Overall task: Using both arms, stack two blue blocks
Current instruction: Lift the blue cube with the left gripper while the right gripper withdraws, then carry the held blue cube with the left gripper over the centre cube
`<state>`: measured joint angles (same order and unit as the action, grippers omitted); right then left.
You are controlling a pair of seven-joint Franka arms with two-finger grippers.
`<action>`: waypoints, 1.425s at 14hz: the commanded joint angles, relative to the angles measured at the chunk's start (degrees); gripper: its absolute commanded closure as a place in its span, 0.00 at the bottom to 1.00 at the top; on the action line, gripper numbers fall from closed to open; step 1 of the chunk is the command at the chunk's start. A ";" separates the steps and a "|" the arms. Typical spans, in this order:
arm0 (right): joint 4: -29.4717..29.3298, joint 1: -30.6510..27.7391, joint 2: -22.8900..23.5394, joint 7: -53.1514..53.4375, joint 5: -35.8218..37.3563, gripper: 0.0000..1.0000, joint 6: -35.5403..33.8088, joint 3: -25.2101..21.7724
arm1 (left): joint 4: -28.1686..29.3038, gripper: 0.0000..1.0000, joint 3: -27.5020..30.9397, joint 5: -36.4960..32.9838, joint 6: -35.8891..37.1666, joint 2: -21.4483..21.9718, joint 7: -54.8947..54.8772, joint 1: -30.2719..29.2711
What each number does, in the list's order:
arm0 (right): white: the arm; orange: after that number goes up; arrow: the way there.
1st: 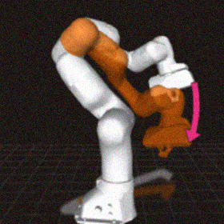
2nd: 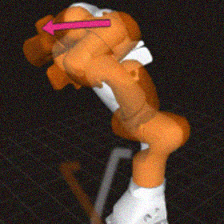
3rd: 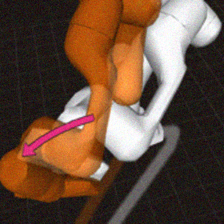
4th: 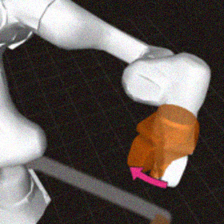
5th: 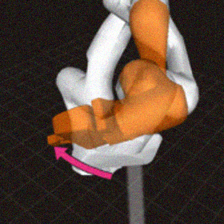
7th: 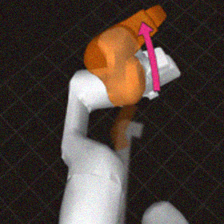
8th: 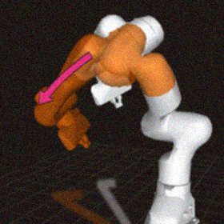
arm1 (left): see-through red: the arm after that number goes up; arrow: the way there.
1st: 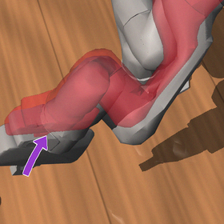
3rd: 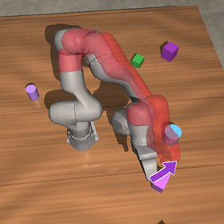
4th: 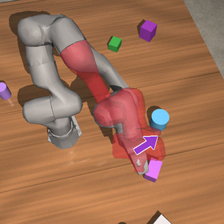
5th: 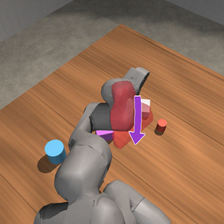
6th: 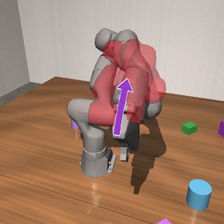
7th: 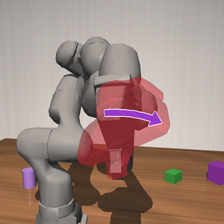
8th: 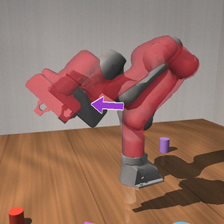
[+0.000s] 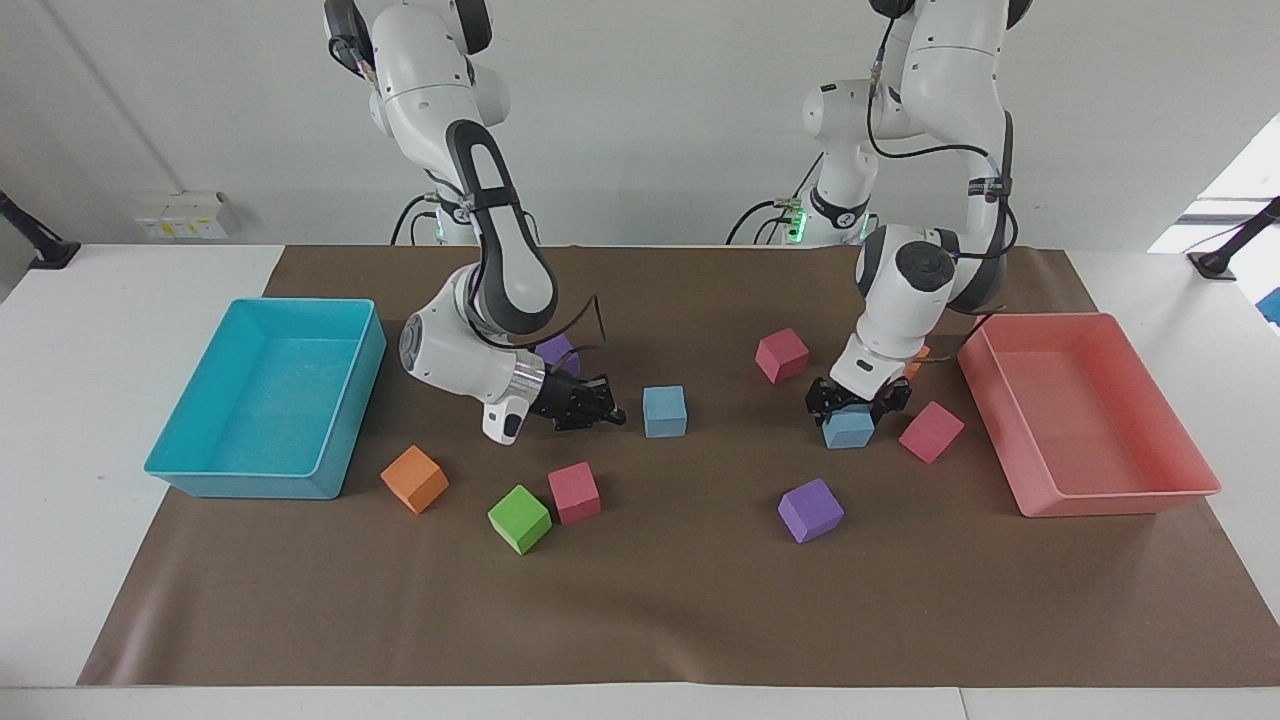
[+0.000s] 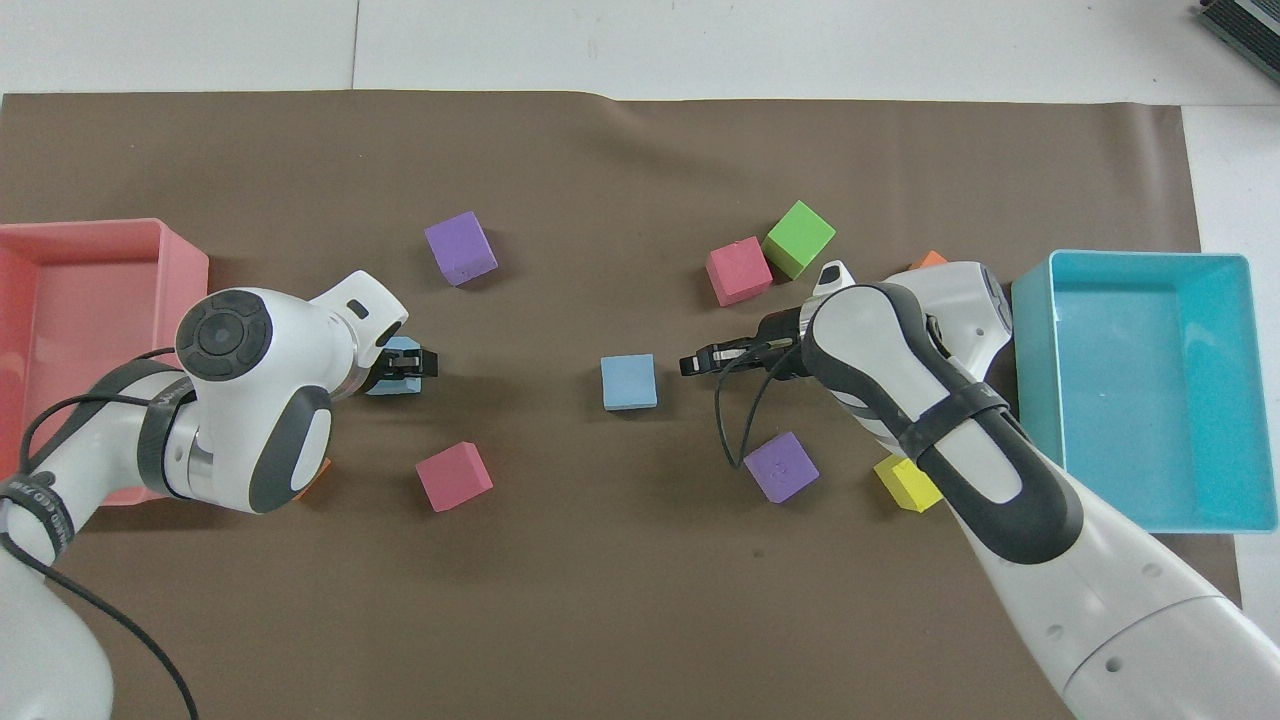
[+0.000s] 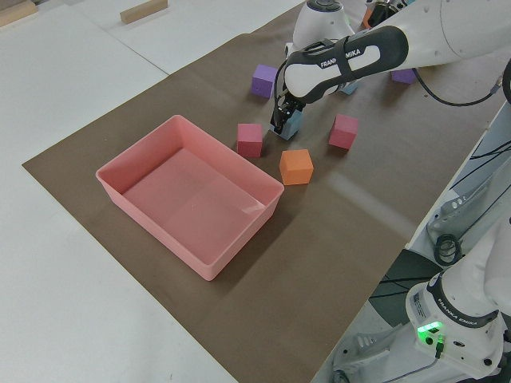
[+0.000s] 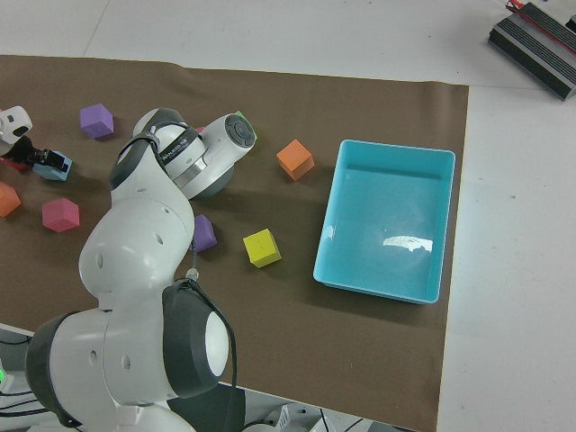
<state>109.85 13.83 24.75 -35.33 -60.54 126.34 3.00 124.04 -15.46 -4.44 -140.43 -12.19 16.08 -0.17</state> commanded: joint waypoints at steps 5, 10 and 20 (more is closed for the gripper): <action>1.60 -0.55 -0.85 -1.58 -2.13 1.00 1.45 0.60 | -0.73 0.38 0.87 -1.89 -0.90 -0.38 0.97 1.05; 1.68 -0.47 -0.85 -1.49 -2.13 1.00 1.54 0.52 | -2.31 0.48 0.87 -1.89 1.10 0.06 2.37 1.05; 3.44 0.15 -1.29 -1.49 -2.13 1.00 3.65 0.60 | -12.86 0.50 0.52 -1.98 12.98 0.85 21.34 12.63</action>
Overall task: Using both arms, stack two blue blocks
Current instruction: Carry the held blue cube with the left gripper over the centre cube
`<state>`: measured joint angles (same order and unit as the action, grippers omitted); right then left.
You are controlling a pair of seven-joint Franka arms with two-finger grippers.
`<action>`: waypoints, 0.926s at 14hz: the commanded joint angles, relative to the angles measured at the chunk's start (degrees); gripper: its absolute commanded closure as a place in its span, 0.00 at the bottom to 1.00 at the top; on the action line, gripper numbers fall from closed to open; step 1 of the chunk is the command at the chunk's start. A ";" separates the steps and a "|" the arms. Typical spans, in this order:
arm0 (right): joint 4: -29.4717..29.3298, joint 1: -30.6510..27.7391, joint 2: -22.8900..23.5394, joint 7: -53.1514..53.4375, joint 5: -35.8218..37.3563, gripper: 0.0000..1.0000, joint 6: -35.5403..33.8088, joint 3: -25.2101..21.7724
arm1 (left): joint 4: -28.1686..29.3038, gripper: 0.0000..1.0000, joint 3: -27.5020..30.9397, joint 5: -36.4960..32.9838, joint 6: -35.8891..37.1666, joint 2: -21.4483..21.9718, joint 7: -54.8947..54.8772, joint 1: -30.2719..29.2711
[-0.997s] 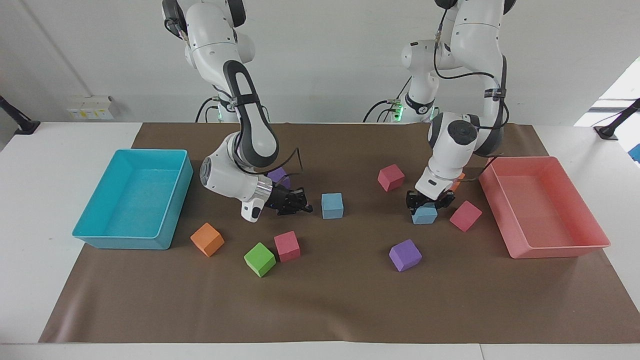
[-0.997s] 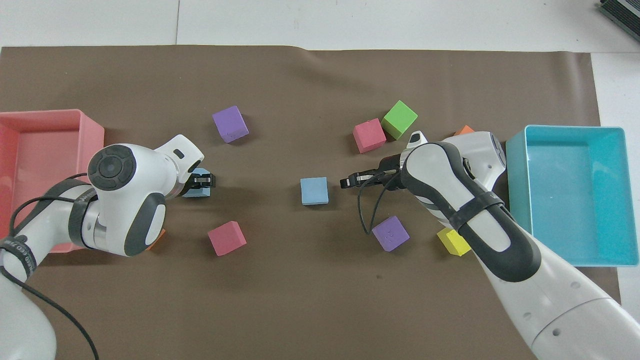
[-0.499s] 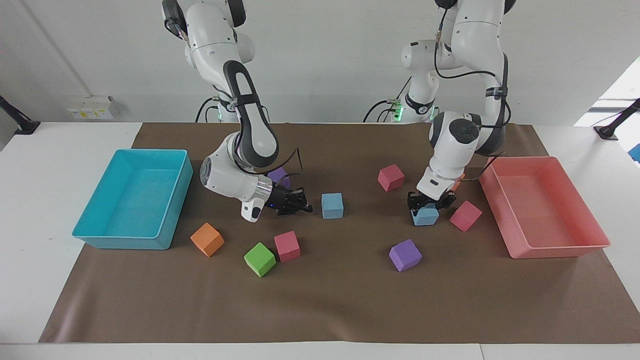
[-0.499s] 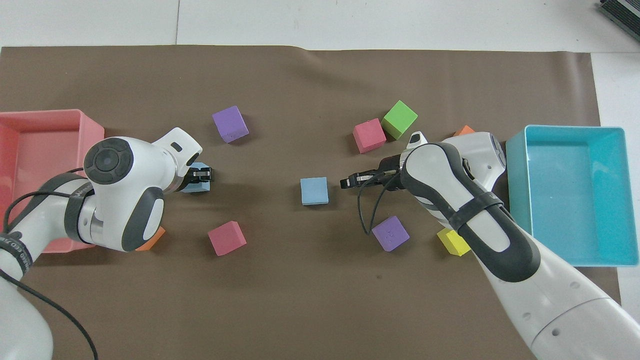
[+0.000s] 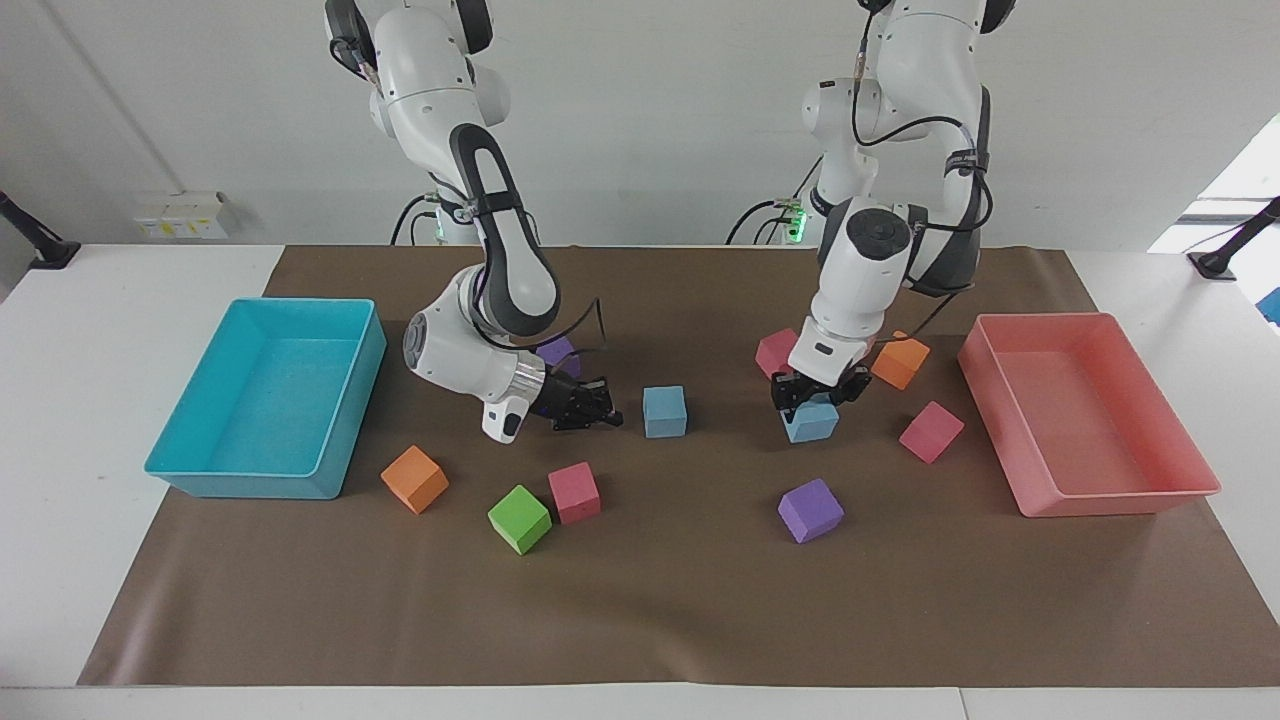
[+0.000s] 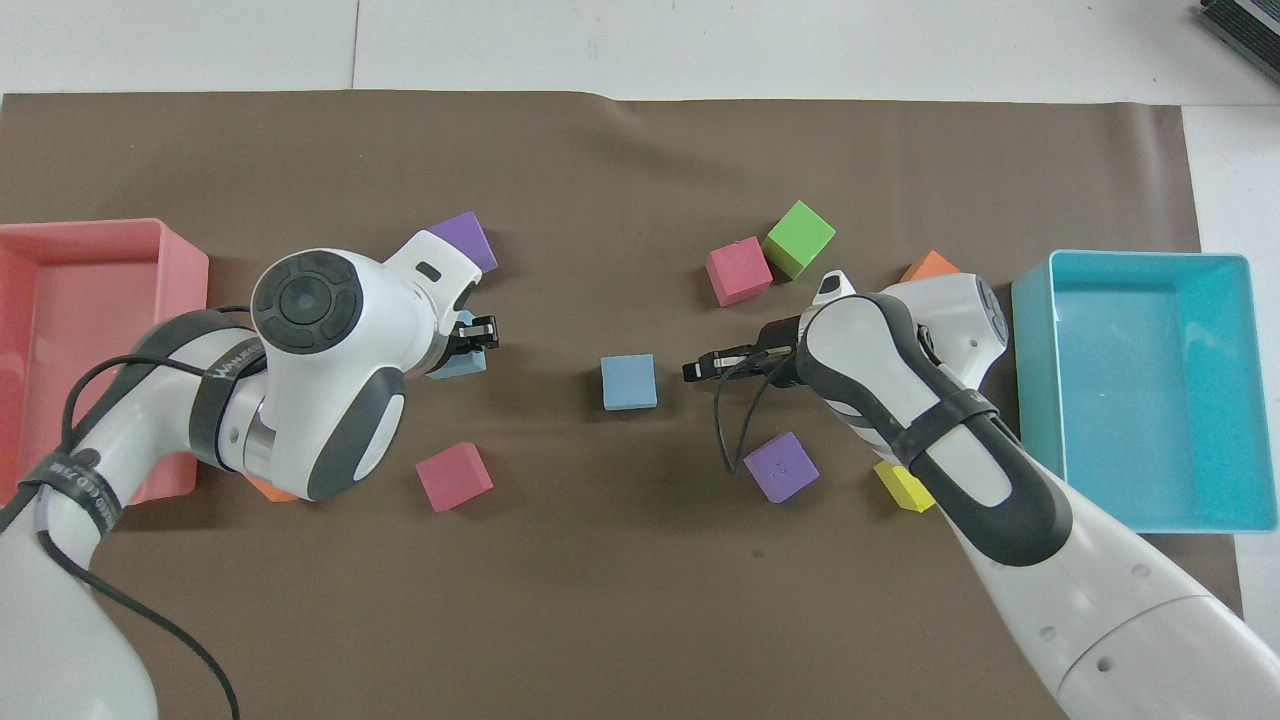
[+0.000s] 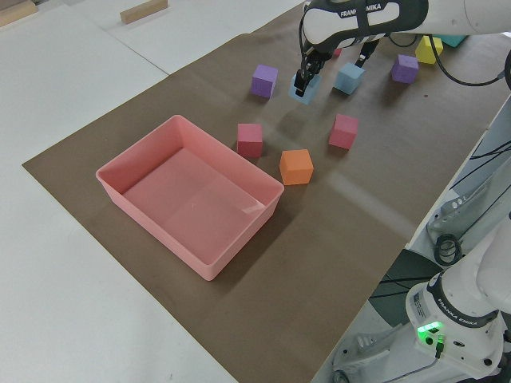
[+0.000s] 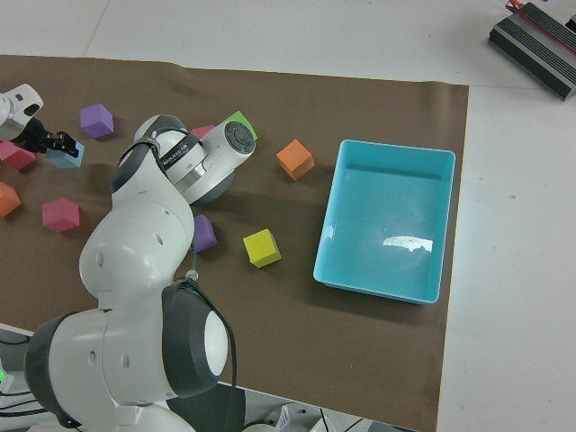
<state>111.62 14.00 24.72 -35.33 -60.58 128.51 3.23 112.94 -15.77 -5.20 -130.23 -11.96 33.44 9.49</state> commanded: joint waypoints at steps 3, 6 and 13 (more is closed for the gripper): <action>1.76 0.15 -1.25 -1.58 -2.09 1.00 1.91 0.28 | -2.98 0.50 0.83 -1.21 2.79 0.54 8.04 6.84; 1.85 0.15 -1.25 -1.58 -2.09 1.00 1.91 0.37 | -4.13 0.50 0.65 -0.95 2.61 0.28 10.15 9.75; 1.85 0.15 -1.25 -1.67 -2.09 1.00 1.83 0.28 | -8.34 0.52 0.48 -0.77 2.52 -2.00 13.58 14.76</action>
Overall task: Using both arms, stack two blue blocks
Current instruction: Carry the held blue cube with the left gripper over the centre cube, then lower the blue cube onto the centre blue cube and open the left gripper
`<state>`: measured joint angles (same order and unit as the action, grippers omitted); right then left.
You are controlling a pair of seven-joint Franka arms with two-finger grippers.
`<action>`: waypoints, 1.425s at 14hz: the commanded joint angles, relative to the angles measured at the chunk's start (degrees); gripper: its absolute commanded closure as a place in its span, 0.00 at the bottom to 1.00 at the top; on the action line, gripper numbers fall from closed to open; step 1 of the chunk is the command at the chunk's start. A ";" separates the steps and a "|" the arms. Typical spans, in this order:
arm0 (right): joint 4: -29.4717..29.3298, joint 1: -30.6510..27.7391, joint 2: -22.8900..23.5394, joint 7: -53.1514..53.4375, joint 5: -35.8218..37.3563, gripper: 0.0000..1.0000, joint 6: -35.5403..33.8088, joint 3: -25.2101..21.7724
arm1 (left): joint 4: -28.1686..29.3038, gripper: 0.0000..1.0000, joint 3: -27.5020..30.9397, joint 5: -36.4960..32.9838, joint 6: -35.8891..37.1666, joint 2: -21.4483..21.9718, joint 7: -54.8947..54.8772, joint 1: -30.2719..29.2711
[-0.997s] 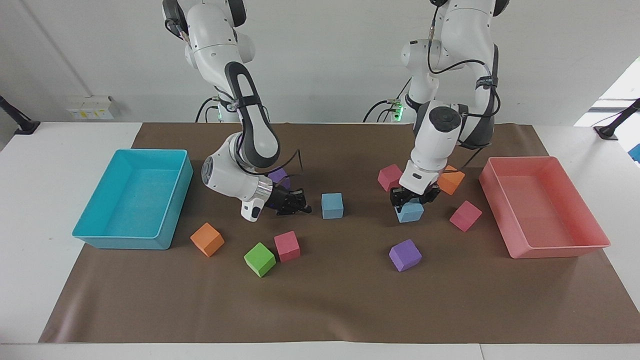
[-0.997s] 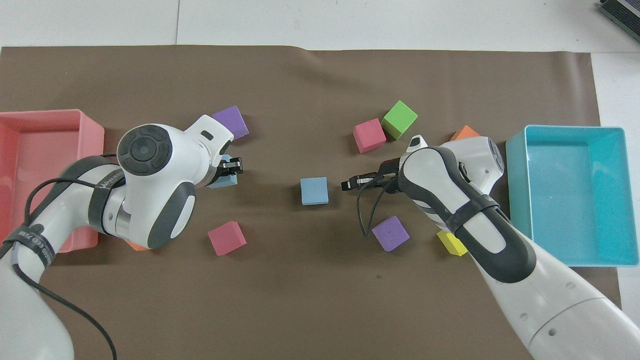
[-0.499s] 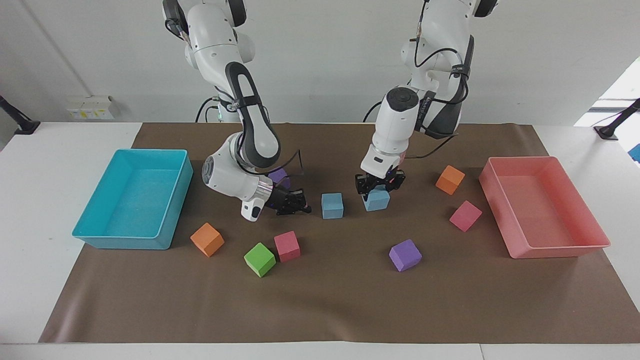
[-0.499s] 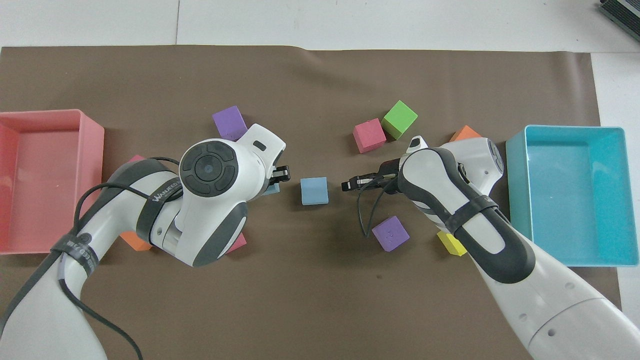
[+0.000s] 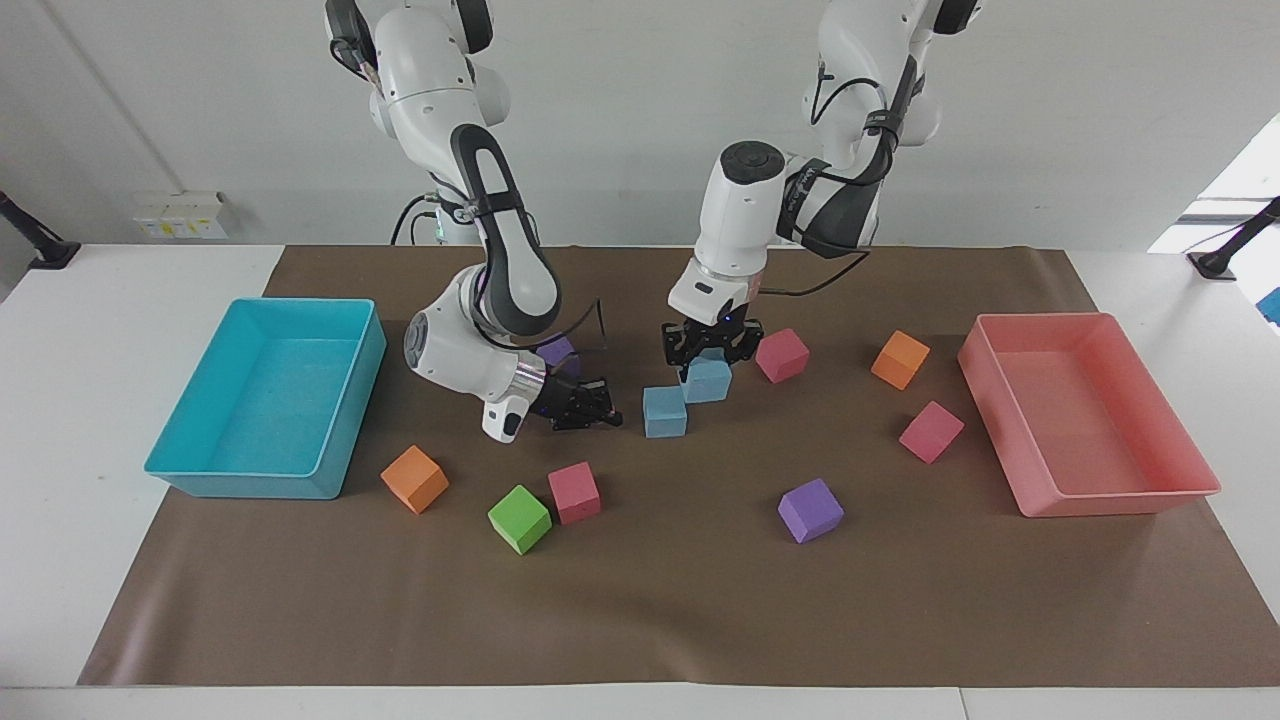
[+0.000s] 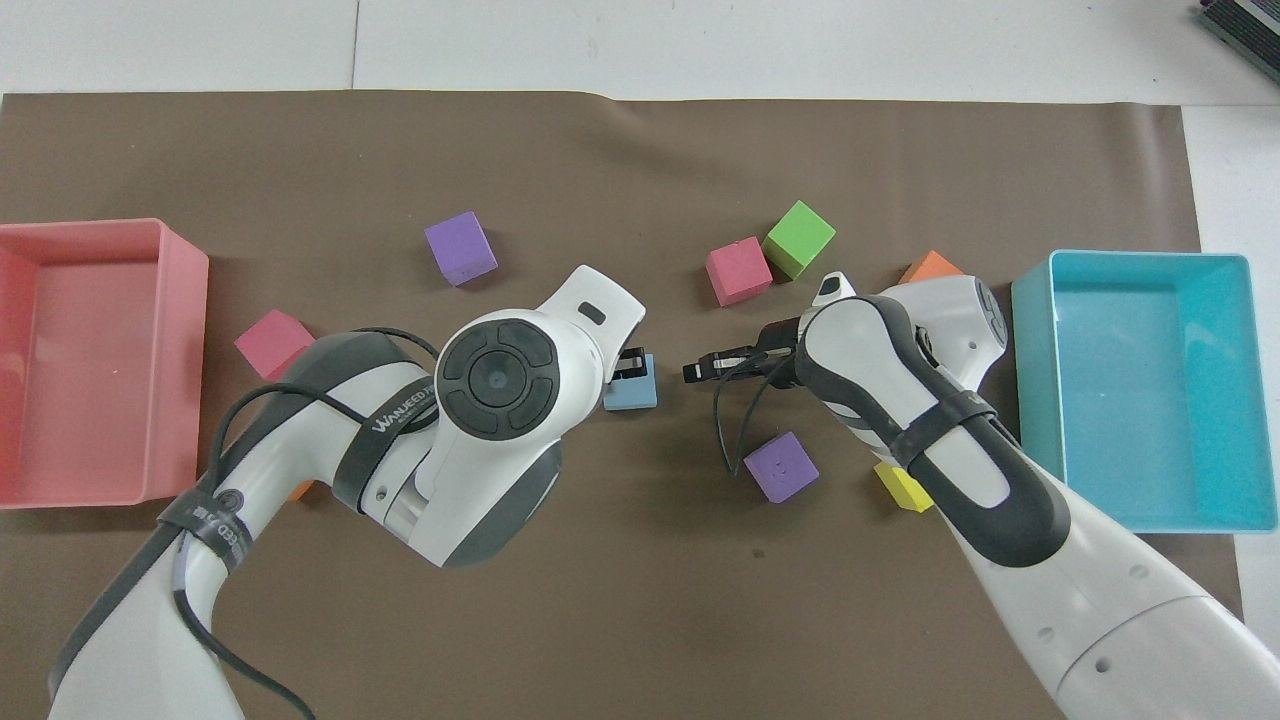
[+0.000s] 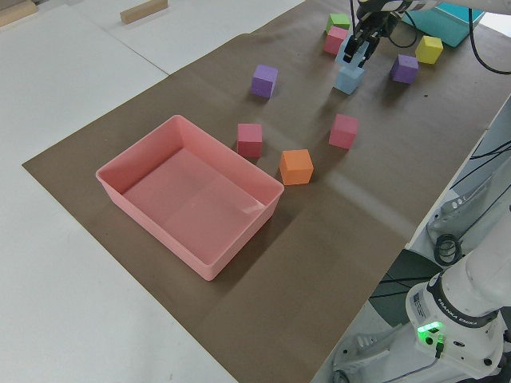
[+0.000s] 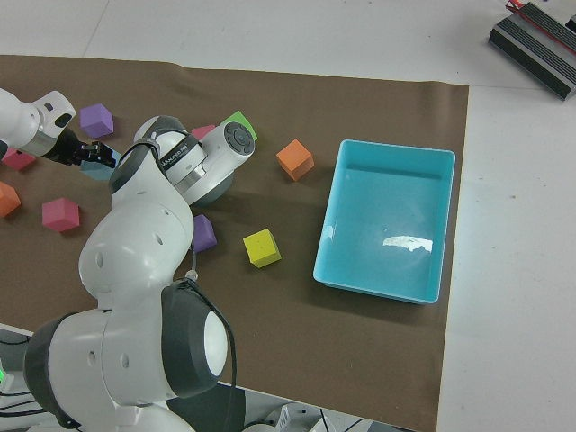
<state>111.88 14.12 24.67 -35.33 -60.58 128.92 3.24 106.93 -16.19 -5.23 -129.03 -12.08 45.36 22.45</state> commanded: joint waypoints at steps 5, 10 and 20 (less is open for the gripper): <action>1.59 -0.05 -1.20 -1.67 -2.09 1.00 1.43 0.28 | -6.19 0.52 1.16 -1.36 1.76 -6.46 3.94 4.35; 1.59 -0.05 -1.20 -1.58 -2.09 1.00 1.43 0.37 | -8.57 0.52 1.16 -5.57 1.68 -10.58 6.93 4.97; 1.59 -0.05 -1.20 -1.58 -2.09 1.00 1.43 0.37 | -10.33 0.53 1.07 -7.34 4.49 -10.94 6.85 4.97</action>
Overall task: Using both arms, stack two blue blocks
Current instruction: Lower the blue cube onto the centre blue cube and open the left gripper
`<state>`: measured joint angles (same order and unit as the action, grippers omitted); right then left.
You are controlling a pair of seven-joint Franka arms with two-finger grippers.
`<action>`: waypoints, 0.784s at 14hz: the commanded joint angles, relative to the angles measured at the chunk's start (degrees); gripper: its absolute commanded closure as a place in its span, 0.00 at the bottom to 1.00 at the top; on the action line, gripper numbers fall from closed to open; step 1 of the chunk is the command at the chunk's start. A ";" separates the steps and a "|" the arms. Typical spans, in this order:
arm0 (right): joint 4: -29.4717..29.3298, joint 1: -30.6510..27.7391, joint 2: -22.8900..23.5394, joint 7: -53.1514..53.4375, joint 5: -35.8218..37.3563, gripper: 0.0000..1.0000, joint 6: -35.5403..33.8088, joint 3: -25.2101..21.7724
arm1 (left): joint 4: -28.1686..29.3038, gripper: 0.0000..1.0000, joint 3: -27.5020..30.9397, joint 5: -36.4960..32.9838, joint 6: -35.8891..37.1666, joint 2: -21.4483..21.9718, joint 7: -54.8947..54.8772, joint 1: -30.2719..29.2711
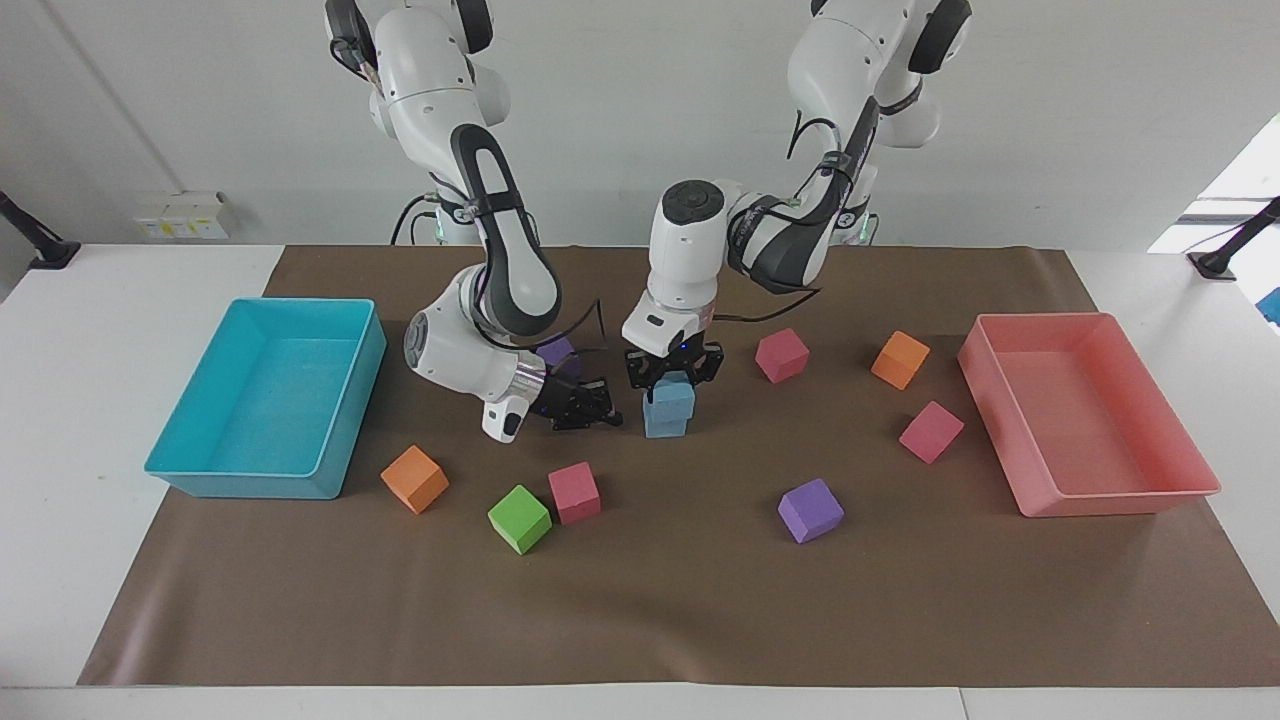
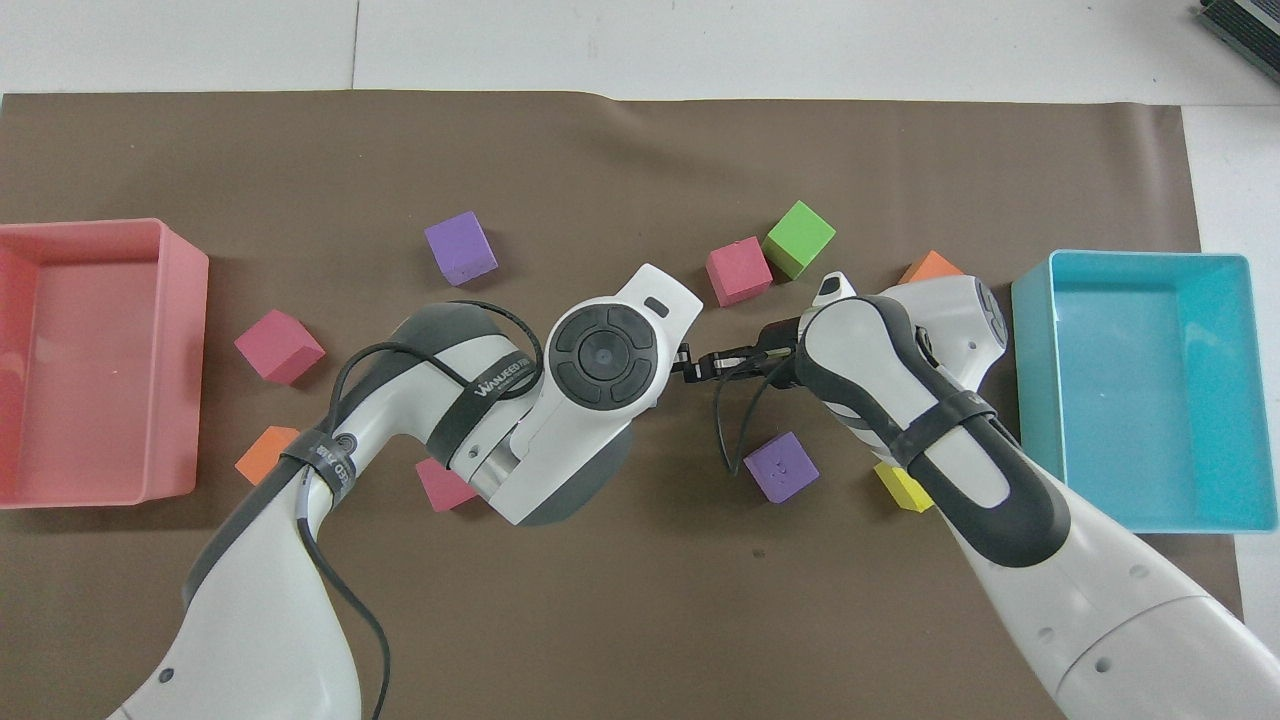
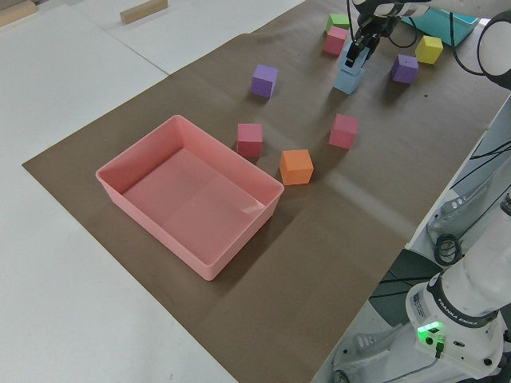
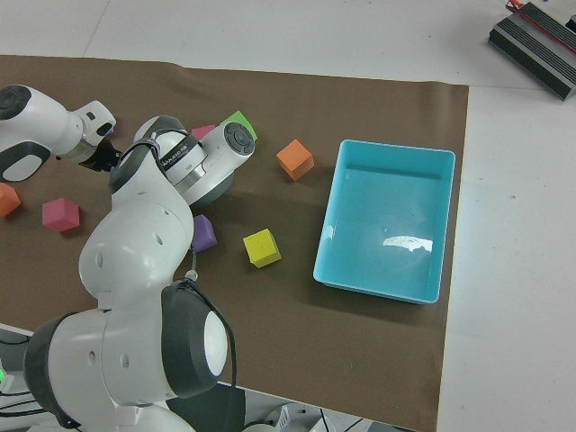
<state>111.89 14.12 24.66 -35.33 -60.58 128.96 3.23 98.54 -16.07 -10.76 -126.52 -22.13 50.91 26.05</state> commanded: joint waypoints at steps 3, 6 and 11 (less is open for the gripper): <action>1.58 -0.05 -1.20 -1.58 -2.09 1.00 1.38 0.28 | -1.95 0.53 0.87 -1.80 1.97 -0.90 1.30 1.46; 1.58 -0.05 -1.20 -1.58 -2.09 1.00 1.38 0.28 | -1.95 0.53 0.87 -1.37 1.98 -0.81 1.30 2.43; 1.58 -0.05 -1.20 -1.58 -2.09 1.00 1.47 0.28 | -1.86 0.54 0.87 -1.28 2.41 -0.73 1.30 2.87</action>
<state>111.89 14.11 24.66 -35.33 -60.58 128.97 3.23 98.47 -16.19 -11.00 -126.12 -22.13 51.09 27.66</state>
